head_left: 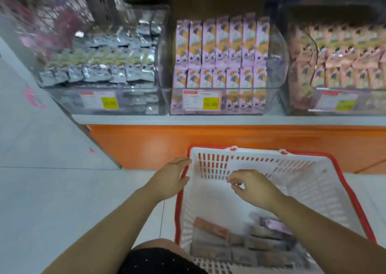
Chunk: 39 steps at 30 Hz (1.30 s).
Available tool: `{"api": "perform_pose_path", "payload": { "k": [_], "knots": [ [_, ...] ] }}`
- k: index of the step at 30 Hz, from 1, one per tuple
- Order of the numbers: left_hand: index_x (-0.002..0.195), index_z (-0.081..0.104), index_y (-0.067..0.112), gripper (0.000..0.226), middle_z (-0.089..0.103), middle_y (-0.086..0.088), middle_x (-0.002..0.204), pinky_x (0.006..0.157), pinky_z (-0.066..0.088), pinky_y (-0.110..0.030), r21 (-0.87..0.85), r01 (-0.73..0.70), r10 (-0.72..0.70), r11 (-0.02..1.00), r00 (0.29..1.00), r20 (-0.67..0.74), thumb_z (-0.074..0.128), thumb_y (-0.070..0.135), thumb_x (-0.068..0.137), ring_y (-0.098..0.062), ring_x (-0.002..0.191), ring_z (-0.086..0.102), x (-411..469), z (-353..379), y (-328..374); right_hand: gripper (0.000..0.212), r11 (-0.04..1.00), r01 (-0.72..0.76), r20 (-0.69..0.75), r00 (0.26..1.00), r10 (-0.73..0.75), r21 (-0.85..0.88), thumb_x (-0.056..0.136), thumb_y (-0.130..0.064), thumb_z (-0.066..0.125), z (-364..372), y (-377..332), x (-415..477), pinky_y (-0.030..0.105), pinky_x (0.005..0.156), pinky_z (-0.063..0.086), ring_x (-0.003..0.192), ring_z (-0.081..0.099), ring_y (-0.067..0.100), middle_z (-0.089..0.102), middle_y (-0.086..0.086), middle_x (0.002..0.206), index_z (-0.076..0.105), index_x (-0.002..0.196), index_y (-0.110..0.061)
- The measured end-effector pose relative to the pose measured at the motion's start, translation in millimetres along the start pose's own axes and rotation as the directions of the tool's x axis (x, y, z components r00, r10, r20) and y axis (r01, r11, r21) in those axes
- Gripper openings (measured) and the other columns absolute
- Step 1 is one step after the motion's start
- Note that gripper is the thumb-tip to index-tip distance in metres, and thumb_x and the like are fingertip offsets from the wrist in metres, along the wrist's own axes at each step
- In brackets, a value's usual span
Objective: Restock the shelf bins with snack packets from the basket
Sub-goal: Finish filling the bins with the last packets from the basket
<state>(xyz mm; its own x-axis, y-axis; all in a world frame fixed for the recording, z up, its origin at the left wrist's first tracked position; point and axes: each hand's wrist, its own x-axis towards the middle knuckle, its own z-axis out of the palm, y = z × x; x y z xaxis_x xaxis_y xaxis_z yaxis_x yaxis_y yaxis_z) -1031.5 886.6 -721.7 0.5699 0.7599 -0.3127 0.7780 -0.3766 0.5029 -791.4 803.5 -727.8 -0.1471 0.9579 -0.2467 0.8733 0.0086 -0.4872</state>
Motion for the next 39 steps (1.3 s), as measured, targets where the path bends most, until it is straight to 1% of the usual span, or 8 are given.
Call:
{"api": "perform_pose_path", "payload": {
  "k": [7,10,14,24,27,31,35,39],
  "knots": [
    [0.150,0.026,0.022,0.061,-0.013,0.020,0.156,0.111,0.031,-0.029,0.078,-0.037,0.026,0.996,0.991,0.130,0.051,0.017,0.095,-0.008,0.144,0.016,13,22,-10,0.032,0.956,-0.250,0.467,0.834,0.294,-0.155,0.094,-0.018,0.053,64,71,-6,0.025,0.096,0.041,0.114,0.052,0.017,0.054,0.002,0.128,0.057,0.126,-0.017],
    [0.149,0.025,0.030,0.060,-0.032,0.029,0.144,0.112,0.033,-0.041,0.073,-0.057,0.044,0.996,0.986,0.159,0.051,0.022,0.096,-0.015,0.146,0.008,11,33,-11,0.029,0.942,-0.219,0.601,0.728,0.331,-0.253,0.094,-0.013,0.051,89,91,-11,0.029,0.093,0.041,0.111,0.051,0.022,0.052,0.004,0.125,0.056,0.121,-0.022],
    [0.145,0.029,0.038,0.059,-0.025,0.027,0.151,0.106,0.042,-0.045,0.042,-0.020,0.014,0.999,0.990,0.140,0.053,0.019,0.095,-0.019,0.145,0.014,12,37,-10,0.032,0.934,-0.098,0.645,0.698,0.311,-0.345,0.089,-0.009,0.049,119,95,-20,0.032,0.094,0.044,0.113,0.056,0.024,0.058,0.006,0.126,0.060,0.119,-0.010],
    [0.145,0.031,0.038,0.058,-0.021,0.027,0.152,0.102,0.046,-0.044,0.023,-0.012,0.008,1.000,0.988,0.157,0.055,0.019,0.094,-0.022,0.142,0.024,12,42,-14,0.031,0.924,-0.057,0.586,0.758,0.286,-0.377,0.090,-0.007,0.050,135,90,-30,0.032,0.091,0.045,0.114,0.057,0.026,0.056,0.012,0.125,0.056,0.120,-0.010],
    [0.145,0.031,0.038,0.058,-0.023,0.026,0.152,0.102,0.046,-0.042,0.029,-0.007,0.002,1.000,0.983,0.181,0.054,0.021,0.095,-0.023,0.142,0.024,13,40,-13,0.035,0.960,-0.191,0.514,0.814,0.270,-0.203,0.087,-0.023,0.056,109,80,-26,0.030,0.086,0.046,0.105,0.059,0.023,0.060,0.006,0.116,0.054,0.121,-0.017],
    [0.146,0.029,0.036,0.057,-0.039,0.020,0.145,0.112,0.032,-0.049,0.199,-0.031,-0.021,0.979,0.967,0.255,0.052,0.029,0.095,-0.028,0.146,-0.001,11,33,-9,0.048,0.918,-0.350,0.379,0.888,0.262,0.186,0.080,-0.013,0.069,52,47,-8,0.010,0.066,0.042,0.085,0.060,0.009,0.060,-0.007,0.091,0.053,0.126,-0.018],
    [0.148,0.025,0.036,0.059,-0.036,0.008,0.150,0.116,0.006,-0.056,0.372,-0.039,-0.105,0.927,0.928,0.358,0.051,0.039,0.095,-0.033,0.141,-0.025,11,18,7,0.047,0.908,-0.239,0.258,0.954,0.153,0.345,0.077,-0.001,0.066,-13,4,7,0.024,0.070,0.046,0.076,0.055,0.014,0.057,-0.005,0.085,0.057,0.120,-0.015],
    [0.147,0.029,0.034,0.056,-0.006,0.002,0.160,0.118,0.003,-0.048,0.274,-0.065,-0.049,0.960,0.919,0.391,0.049,0.044,0.095,-0.033,0.145,-0.010,4,-4,37,0.039,0.832,-0.125,0.100,0.991,0.084,0.541,0.079,0.013,0.061,-75,-38,-3,0.035,0.075,0.053,0.081,0.064,0.025,0.066,0.011,0.095,0.060,0.110,-0.011]
  ]
}}
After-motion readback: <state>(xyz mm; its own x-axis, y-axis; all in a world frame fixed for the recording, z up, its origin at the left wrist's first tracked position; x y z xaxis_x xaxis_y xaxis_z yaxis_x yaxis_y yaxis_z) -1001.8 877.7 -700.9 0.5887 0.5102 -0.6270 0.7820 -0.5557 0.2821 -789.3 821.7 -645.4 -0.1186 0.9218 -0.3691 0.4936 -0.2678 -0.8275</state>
